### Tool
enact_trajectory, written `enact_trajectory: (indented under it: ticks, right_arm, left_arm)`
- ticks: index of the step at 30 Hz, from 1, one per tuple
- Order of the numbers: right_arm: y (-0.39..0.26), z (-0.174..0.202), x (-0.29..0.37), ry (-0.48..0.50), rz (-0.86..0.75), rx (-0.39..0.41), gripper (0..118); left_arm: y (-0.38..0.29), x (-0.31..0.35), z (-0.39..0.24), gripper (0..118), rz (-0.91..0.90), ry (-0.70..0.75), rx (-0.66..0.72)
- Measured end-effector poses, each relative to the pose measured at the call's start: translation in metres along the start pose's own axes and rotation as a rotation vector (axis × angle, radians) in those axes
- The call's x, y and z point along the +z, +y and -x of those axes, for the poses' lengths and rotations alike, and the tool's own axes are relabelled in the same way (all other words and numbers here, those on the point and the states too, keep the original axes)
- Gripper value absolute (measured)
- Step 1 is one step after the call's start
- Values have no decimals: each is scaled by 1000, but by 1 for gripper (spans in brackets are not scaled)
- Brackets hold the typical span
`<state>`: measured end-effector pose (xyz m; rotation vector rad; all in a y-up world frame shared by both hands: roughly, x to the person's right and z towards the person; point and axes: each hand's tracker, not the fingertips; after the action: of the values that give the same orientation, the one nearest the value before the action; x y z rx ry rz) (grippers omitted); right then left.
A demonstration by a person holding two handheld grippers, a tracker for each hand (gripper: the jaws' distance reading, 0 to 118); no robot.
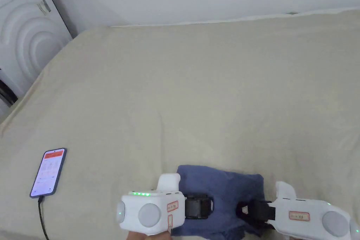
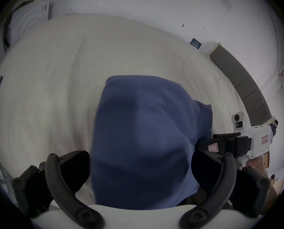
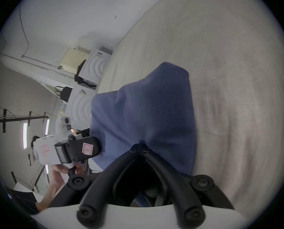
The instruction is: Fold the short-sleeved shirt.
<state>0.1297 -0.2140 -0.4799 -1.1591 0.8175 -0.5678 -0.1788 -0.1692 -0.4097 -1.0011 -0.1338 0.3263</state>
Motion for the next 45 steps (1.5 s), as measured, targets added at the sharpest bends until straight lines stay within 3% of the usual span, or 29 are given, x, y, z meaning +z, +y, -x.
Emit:
enact_trajectory:
  ticks: [1, 2, 3, 4, 5, 6, 7, 9, 13, 16, 19, 22, 24, 25, 26, 27, 28, 29, 32, 33, 34, 36, 40, 44, 45]
  right_arm:
    - [0, 2, 2, -19, 7, -4, 1]
    - [1, 4, 4, -42, 11, -11, 1]
    - [1, 8, 7, -58, 13, -15, 1]
    - [1, 16, 9, -92, 18, 15, 1]
    - [0, 30, 12, -162, 17, 146, 1]
    - [-1, 43, 16, -205, 10, 247, 1]
    - [-3, 55, 23, -237, -4, 298, 1]
    - [-5, 68, 44, -254, -72, 284, 1]
    - [-5, 84, 90, -275, -164, 333, 1]
    - [-2, 87, 122, -312, -223, 326, 1]
    - [0, 87, 145, -362, -257, 325, 1]
    - [-2, 82, 162, -391, -275, 315, 1]
    - [-3, 75, 168, -400, -266, 302, 1]
    - [-5, 71, 169, -423, -266, 280, 1]
    - [-6, 65, 171, -446, -262, 259, 1]
    - [-7, 62, 172, -459, -256, 250, 1]
    - [-9, 60, 173, -461, -255, 251, 1]
    - [-11, 58, 175, -466, -258, 252, 1]
    - [-8, 58, 182, -542, -251, 242, 1]
    - [-4, 62, 185, -610, -260, 236, 1]
    - [0, 67, 188, -679, -288, 261, 1]
    - [13, 81, 199, -754, -322, 323, 1]
    - [39, 132, 238, -768, -488, 409, 1]
    - [53, 193, 277, -817, -706, 567, 1]
    - [55, 204, 283, -832, -751, 572, 1]
  left_arm:
    - [1, 4, -2, 82, 9, -63, -1]
    - [0, 8, -9, 71, -10, -26, 1]
    - [-1, 14, -10, 71, -45, 63, -61]
    - [0, 18, -8, 38, -64, -41, -68]
    - [2, 28, -8, 30, -79, -76, 2]
    - [4, 34, -11, 29, -90, -29, -5]
    - [9, 39, -13, 29, -73, -15, -85]
    - [21, 57, -7, 29, -128, 24, -164]
    - [64, 88, 40, 29, -144, 93, -192]
    - [105, 97, 93, 29, -96, 191, -222]
    - [141, 87, 147, 29, -10, 307, -357]
    - [159, 77, 190, 29, 30, 393, -285]
    - [160, 68, 209, 33, -5, 536, -234]
    - [158, 66, 213, 44, -2, 586, -201]
    - [156, 63, 218, 74, 3, 594, -159]
    - [153, 63, 219, 97, -7, 599, -114]
    - [148, 64, 219, 112, -24, 616, -91]
    - [142, 71, 217, 118, -54, 620, -74]
    - [136, 98, 208, 118, -119, 752, 95]
    - [136, 111, 210, 118, -114, 745, 138]
    - [135, 124, 202, 118, -159, 684, 107]
    - [140, 152, 171, 118, -207, 734, 10]
    - [152, 220, 88, 118, -486, 653, -105]
    - [158, 270, -12, 118, -711, 590, -173]
    - [159, 275, -26, 118, -774, 559, -175]
